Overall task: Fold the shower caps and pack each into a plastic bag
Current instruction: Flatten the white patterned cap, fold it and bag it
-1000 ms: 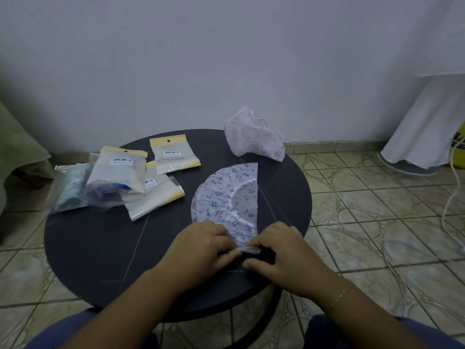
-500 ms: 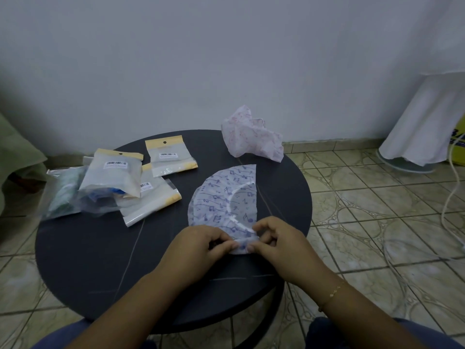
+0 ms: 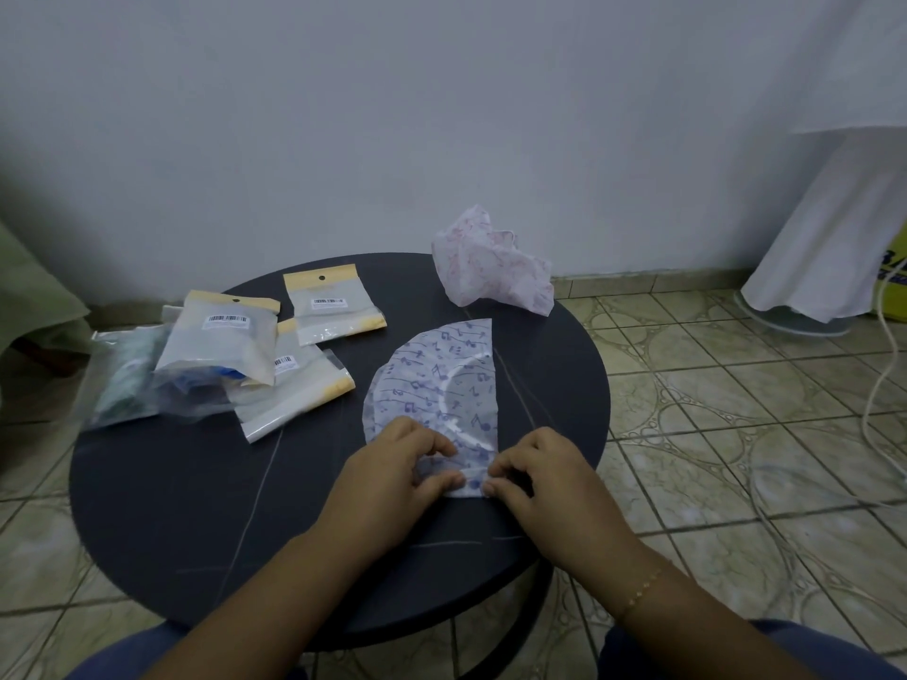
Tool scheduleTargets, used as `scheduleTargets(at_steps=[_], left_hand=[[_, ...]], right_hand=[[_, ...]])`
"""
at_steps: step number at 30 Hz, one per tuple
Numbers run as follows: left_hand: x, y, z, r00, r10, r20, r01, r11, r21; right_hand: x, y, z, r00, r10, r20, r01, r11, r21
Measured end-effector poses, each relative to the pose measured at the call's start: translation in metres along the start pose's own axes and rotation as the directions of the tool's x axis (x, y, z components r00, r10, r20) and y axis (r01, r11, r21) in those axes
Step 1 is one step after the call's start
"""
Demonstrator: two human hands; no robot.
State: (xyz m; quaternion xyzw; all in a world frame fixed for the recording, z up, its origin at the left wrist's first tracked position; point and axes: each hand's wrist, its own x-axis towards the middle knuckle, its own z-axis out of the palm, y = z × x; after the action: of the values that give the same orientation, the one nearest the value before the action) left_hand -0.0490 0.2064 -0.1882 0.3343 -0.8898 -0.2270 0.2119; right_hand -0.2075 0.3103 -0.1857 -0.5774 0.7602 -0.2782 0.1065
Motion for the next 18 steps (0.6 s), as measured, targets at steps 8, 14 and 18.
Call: scheduleTargets(at_steps=[8, 14, 18], left_hand=[[-0.0017, -0.0062, -0.0019, 0.965, 0.258, 0.045, -0.261, 0.953, 0.151], [0.0002, -0.0047, 0.0003, 0.943, 0.333, -0.008, -0.320, 0.915, 0.246], [0.0008, -0.0044, 0.0022, 0.945, 0.325, -0.016, -0.312, 0.919, 0.241]], right_hand=[[-0.0020, 0.0018, -0.0040, 0.998, -0.064, 0.007, 0.064, 0.994, -0.093], [-0.0015, 0.0066, -0.0042, 0.989, -0.143, 0.022, 0.145, 0.978, -0.147], [-0.0018, 0.0063, -0.0029, 0.984, -0.180, 0.013, 0.180, 0.969, -0.168]])
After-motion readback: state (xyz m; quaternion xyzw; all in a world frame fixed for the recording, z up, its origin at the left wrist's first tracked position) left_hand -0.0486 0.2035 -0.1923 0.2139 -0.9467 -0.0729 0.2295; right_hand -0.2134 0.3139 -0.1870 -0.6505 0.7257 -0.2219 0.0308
